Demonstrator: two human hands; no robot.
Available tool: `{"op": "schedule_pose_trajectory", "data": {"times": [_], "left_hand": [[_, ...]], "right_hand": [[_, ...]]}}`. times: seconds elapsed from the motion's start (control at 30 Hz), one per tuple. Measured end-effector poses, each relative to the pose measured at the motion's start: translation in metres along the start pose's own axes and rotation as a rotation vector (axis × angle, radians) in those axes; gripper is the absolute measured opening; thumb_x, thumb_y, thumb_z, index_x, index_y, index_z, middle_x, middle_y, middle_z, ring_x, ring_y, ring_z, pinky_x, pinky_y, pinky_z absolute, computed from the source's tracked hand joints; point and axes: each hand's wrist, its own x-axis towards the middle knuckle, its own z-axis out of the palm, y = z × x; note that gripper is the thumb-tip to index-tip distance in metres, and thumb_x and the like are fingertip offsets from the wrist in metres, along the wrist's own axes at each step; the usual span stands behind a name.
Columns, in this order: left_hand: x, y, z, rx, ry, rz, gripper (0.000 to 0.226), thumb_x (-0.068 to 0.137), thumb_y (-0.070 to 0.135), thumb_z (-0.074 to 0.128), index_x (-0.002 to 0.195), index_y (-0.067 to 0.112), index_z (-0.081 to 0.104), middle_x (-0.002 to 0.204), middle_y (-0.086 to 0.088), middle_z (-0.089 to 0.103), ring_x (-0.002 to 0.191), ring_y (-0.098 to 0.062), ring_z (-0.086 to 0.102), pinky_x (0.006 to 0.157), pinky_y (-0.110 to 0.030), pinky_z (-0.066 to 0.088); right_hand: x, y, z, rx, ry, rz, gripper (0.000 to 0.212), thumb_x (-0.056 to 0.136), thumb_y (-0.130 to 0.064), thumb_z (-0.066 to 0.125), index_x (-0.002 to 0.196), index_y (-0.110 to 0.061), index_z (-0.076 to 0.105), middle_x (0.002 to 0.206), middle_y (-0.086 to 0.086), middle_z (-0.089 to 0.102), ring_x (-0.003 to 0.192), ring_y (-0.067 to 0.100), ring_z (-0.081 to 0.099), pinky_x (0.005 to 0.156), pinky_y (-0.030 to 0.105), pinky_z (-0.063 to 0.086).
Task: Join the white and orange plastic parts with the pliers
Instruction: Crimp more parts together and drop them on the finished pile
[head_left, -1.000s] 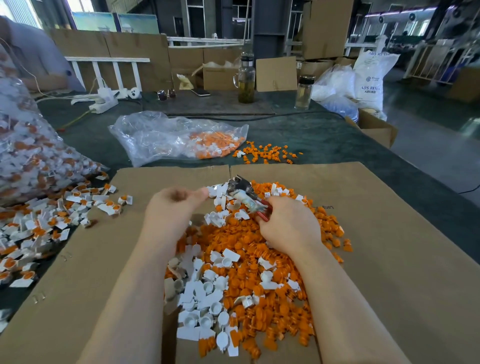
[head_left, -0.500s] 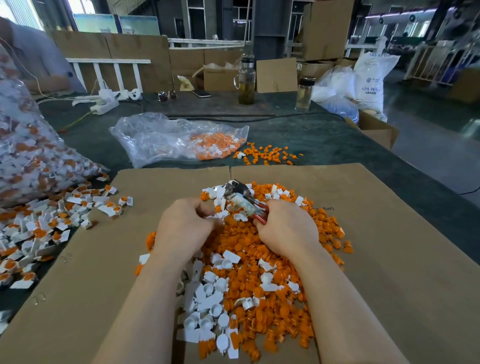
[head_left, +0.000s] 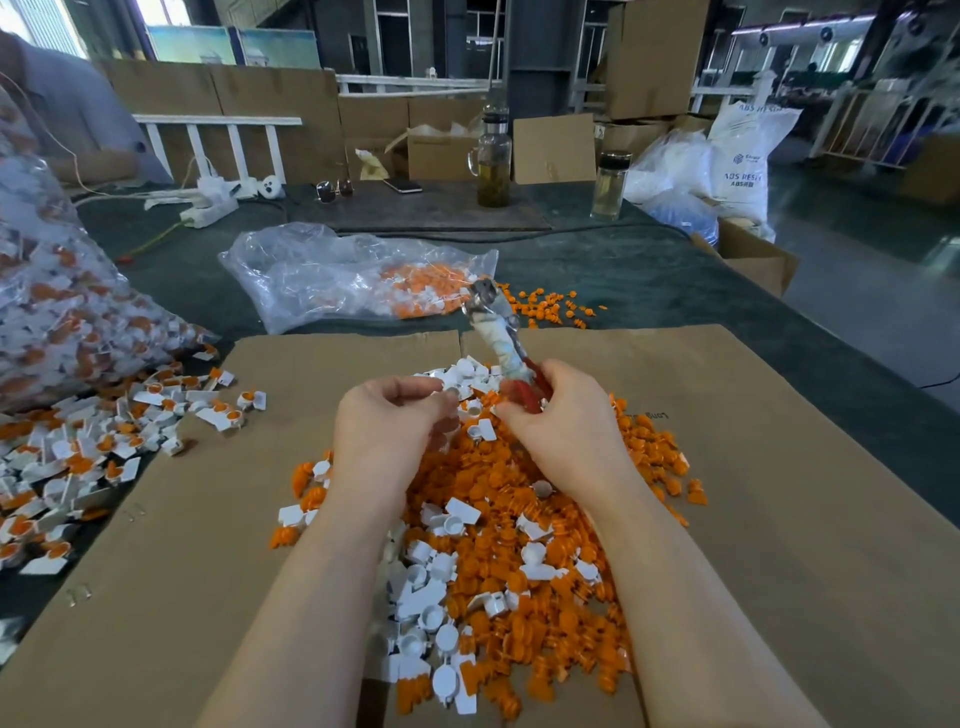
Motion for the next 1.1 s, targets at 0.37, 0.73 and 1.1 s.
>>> {"op": "schedule_pose_trajectory", "data": {"times": [0.37,0.73,1.1], "left_hand": [[-0.0067,0.0016,0.0064,-0.015,0.026,0.113,0.008,0.079,0.015,0.081,0.082,0.017,0.074,0.069,0.003,0.075,0.063,-0.007,0.071,0.057,-0.015,0.054],[-0.0099,0.0018,0.0099,0.209,0.033,0.259,0.005,0.081,0.025,0.080,0.086,0.026,0.080,0.073,0.010,0.075,0.072,-0.001,0.069,0.066,-0.018,0.053],[-0.0092,0.0011,0.0095,0.336,-0.032,0.372,0.018,0.080,0.019,0.080,0.078,0.036,0.076,0.071,0.027,0.069,0.073,0.009,0.064,0.063,-0.004,0.047]], "right_hand": [[-0.0043,-0.0091,0.0051,0.080,0.075,-0.111,0.022,0.088,-0.028,0.069,0.108,-0.019,0.067,0.087,-0.014,0.062,0.081,0.004,0.059,0.067,0.021,0.046],[-0.0041,-0.0073,0.0045,0.027,0.179,-0.076,0.023,0.083,-0.026,0.070,0.103,-0.021,0.063,0.075,-0.020,0.056,0.071,0.002,0.057,0.056,0.014,0.036],[-0.0027,-0.0065,0.0028,0.031,0.148,-0.056,0.025,0.083,-0.026,0.071,0.106,-0.020,0.063,0.080,-0.018,0.058,0.077,0.003,0.059,0.060,0.015,0.041]]}}
